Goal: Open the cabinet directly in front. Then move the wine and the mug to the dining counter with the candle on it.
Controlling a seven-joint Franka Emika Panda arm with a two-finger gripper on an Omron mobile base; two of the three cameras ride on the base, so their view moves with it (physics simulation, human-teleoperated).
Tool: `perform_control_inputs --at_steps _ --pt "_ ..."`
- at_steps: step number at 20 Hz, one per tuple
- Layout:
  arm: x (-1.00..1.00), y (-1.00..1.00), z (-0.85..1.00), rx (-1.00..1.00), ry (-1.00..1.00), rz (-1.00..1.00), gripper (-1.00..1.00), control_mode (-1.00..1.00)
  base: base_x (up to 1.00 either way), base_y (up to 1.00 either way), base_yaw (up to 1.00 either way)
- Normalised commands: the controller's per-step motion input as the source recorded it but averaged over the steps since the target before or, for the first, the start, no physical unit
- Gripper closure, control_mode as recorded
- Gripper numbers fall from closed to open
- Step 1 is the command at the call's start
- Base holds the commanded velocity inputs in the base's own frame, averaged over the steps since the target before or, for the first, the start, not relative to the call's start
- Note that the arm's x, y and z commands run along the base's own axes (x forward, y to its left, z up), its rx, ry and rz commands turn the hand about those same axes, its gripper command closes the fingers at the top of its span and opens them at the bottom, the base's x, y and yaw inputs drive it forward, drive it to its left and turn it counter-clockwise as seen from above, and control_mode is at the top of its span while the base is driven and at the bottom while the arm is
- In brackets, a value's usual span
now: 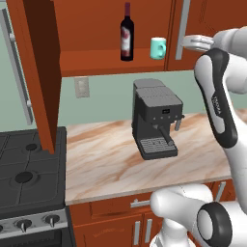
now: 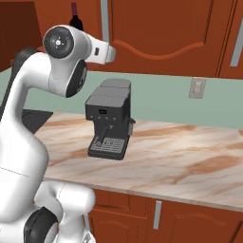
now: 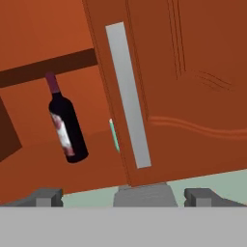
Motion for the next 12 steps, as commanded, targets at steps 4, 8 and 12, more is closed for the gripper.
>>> perform_control_inputs --at_steps 4,8,12 --pt "0.46 -0.04 0.00 0.00 0.00 0.00 -1.00 -1.00 0.00 0.00 0.00" --pt "0.41 -0.08 0.00 0.00 0.00 0.00 -1.00 -1.00 0.00 0.00 0.00" --pt "0.44 -0.06 0.00 0.00 0.00 0.00 -1.00 -1.00 0.00 0.00 0.00"
